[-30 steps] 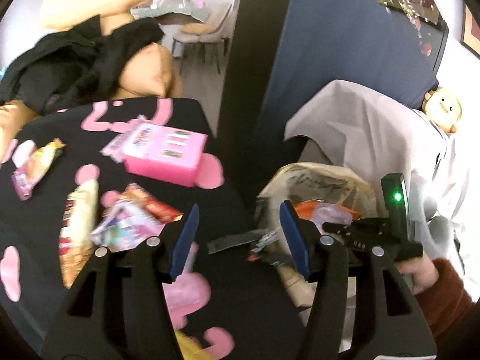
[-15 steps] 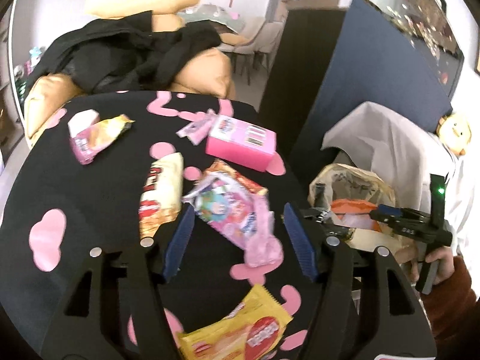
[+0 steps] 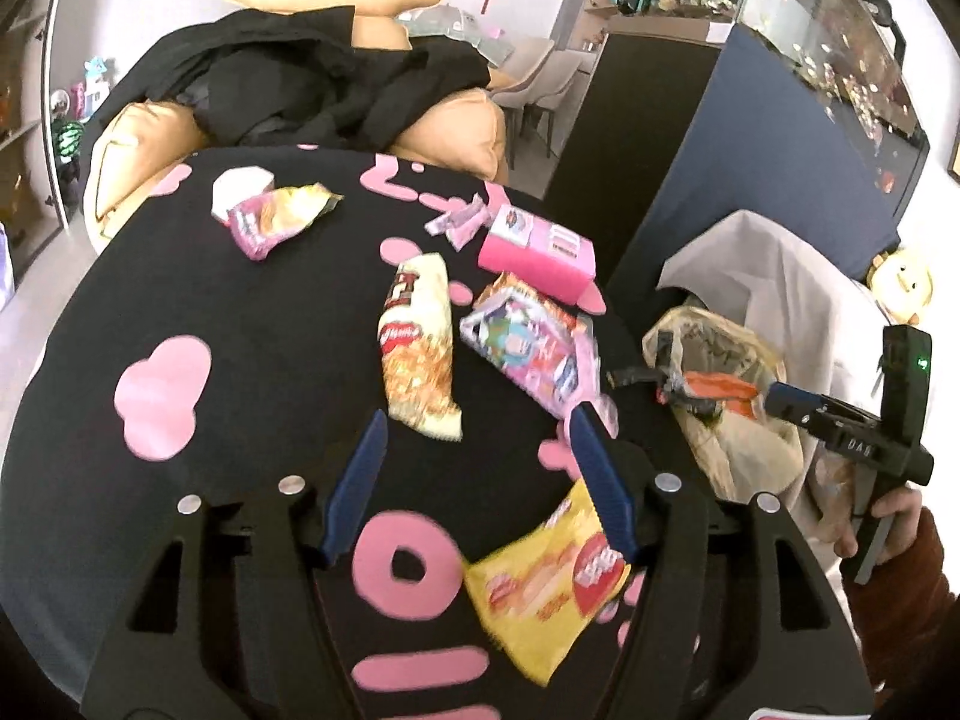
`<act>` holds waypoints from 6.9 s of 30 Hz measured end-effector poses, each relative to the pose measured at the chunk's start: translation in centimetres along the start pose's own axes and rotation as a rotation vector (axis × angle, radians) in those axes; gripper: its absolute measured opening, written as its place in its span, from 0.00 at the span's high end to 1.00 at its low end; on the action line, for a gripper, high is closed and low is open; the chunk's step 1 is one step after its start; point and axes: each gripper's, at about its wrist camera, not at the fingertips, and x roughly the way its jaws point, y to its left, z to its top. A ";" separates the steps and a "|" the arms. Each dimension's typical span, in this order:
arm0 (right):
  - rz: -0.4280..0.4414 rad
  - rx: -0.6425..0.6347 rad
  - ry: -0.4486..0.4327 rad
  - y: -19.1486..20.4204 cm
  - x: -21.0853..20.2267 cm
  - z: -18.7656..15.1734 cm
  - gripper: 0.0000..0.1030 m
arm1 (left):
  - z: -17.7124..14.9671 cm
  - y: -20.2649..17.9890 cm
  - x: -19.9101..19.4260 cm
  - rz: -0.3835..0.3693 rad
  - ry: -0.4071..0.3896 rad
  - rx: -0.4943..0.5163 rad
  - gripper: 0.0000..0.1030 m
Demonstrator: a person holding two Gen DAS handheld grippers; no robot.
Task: Collect trash
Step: 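Move the right tool back over the table toward the yellow nabati wafer pack, then grasp the pink and yellow snack packets with the left tool, then grasp the pink plastic candy toy with the right tool, then drop the pink toy into the trash bag with the right tool while the left tool drops the snack packets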
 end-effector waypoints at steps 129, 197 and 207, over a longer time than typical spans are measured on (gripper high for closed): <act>0.036 -0.239 -0.052 12.1 3.1 2.9 0.54 | 4.5 3.5 -3.3 0.077 -0.142 -0.087 0.90; -0.242 0.065 -0.193 -8.9 -4.5 2.1 0.54 | 5.6 -16.3 8.4 -0.147 0.002 0.195 0.48; -0.298 0.039 -0.163 -7.8 -2.6 1.9 0.53 | 4.5 -7.7 3.3 -0.027 -0.110 0.054 0.43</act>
